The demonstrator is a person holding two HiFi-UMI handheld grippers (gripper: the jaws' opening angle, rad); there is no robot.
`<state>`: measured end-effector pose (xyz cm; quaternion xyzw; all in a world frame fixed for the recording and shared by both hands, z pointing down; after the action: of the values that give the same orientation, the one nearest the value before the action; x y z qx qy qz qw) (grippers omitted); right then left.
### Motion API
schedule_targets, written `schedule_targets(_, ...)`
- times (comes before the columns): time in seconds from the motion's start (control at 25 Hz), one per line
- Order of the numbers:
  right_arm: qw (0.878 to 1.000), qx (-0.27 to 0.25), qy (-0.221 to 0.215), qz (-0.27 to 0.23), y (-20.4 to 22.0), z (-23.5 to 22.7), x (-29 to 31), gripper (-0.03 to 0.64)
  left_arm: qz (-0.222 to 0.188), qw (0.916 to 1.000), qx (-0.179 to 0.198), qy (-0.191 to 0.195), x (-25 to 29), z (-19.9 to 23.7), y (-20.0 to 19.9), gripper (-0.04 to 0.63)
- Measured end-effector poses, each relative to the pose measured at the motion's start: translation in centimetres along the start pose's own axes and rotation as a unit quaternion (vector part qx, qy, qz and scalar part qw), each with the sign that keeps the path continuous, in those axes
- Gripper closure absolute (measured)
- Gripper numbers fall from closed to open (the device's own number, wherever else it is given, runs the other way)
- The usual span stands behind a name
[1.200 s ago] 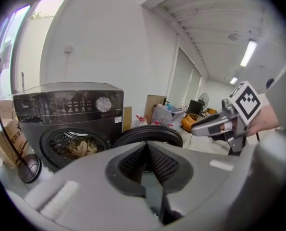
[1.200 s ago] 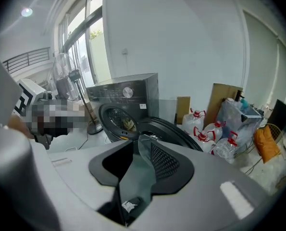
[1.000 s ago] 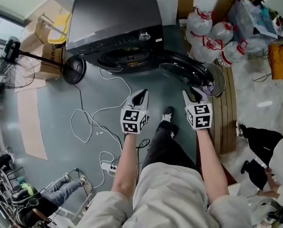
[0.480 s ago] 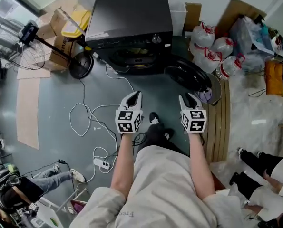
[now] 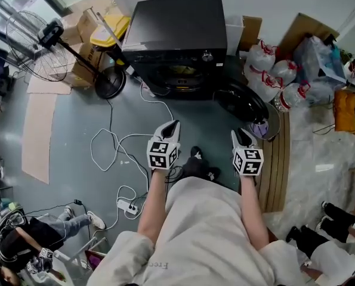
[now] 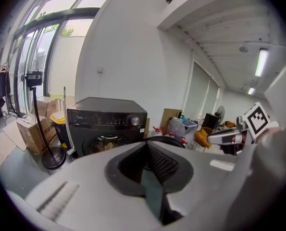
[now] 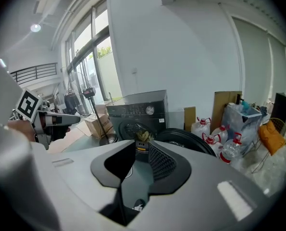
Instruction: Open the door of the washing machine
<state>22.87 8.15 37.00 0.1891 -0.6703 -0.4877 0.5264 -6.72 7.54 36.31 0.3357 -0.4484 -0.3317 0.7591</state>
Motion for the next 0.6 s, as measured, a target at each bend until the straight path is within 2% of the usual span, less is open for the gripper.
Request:
schedule_targets(0.4,1.000,0.010,0.014,-0.018,-0.3,-0.5,-1.2,0.615,0.018,0.9994,0.021,0.021,0.5,-1.7,0.5,0.536)
schedule_targets(0.6,1.000,0.014,0.014,-0.021,0.1,-1.1,-1.8,0.615,0.019,0.9994,0.019,0.023,0.5,-2.4,0.8,0.537)
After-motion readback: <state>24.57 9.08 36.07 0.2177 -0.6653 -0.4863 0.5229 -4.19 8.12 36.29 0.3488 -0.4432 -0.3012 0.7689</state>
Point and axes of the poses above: the fingertips, and each gripper's own axes: x forward along the fingers, z to its left, y out of its underside, the point moved 7 cm from there along -x, backward along the fingers, and after that the axes turned 14 degrees about -x, right-handed, at the moved point
